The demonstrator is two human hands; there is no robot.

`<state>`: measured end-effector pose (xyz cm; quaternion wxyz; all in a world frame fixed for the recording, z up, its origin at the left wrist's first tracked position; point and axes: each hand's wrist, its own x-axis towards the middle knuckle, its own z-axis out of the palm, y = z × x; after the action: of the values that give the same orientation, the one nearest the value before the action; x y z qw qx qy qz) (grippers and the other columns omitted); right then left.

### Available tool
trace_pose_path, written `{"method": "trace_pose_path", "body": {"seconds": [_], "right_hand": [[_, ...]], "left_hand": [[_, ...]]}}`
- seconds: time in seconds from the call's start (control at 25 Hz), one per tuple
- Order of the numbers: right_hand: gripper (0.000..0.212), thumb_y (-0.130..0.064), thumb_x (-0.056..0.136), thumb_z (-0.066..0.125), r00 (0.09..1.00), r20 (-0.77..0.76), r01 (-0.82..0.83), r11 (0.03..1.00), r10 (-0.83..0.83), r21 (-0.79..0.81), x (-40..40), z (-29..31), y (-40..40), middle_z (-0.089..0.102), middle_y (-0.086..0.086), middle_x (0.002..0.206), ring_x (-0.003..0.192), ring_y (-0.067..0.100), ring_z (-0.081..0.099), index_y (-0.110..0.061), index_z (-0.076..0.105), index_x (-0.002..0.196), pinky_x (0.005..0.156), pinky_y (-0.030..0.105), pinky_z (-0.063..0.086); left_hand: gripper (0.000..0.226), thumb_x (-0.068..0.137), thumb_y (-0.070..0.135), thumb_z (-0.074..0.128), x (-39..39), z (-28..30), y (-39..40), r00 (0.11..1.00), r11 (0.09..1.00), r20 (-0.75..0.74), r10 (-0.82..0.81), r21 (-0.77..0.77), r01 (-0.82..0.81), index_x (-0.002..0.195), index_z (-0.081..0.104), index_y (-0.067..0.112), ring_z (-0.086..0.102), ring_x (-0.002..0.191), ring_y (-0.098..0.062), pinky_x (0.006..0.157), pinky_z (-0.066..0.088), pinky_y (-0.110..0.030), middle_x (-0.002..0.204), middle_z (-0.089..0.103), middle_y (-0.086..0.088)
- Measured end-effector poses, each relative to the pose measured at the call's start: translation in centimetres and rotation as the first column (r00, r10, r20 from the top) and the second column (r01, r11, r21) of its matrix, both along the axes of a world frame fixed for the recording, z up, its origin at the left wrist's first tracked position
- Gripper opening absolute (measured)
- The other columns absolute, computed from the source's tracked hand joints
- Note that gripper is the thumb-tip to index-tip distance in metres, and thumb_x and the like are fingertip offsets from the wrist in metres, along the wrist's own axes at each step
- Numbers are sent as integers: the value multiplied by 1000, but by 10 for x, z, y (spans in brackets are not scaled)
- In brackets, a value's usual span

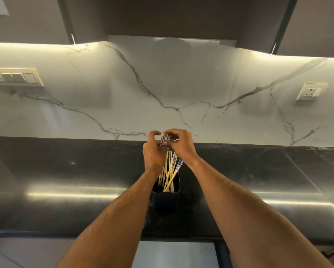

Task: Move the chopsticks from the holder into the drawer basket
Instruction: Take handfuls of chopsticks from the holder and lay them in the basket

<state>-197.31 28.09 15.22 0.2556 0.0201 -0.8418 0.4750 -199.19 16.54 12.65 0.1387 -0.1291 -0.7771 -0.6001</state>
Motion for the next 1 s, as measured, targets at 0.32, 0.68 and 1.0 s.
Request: {"method": "trace_pose_path", "body": {"seconds": [0.32, 0.68, 1.0], "right_hand": [[25, -2, 81, 80, 994, -113, -23, 992, 10, -120, 37, 49, -8, 78, 2, 95, 89, 10, 74, -9, 79, 105, 82, 20, 59], [22, 1, 79, 82, 982, -173, 47, 981, -80, -187, 96, 74, -26, 79, 5, 91, 84, 10, 76, -5, 79, 100, 79, 24, 61], [31, 0, 79, 82, 996, -69, 55, 991, -64, -119, 161, 65, -58, 77, 2, 98, 87, 8, 73, -10, 77, 107, 85, 22, 60]], "left_hand": [[46, 91, -8, 63, 26, 52, -10, 993, 996, -91, -81, 23, 83, 126, 48, 18, 71, 66, -2, 64, 57, -15, 70, 71, 5], [39, 92, -4, 65, 78, 83, -32, 966, 971, -103, -238, 8, 240, 124, 49, 11, 74, 73, -5, 66, 56, -12, 80, 74, 2], [11, 94, 3, 63, 143, 57, -70, 956, 941, -29, -290, -190, 280, 92, 73, 7, 72, 76, -11, 74, 54, -18, 80, 75, -3]]}}
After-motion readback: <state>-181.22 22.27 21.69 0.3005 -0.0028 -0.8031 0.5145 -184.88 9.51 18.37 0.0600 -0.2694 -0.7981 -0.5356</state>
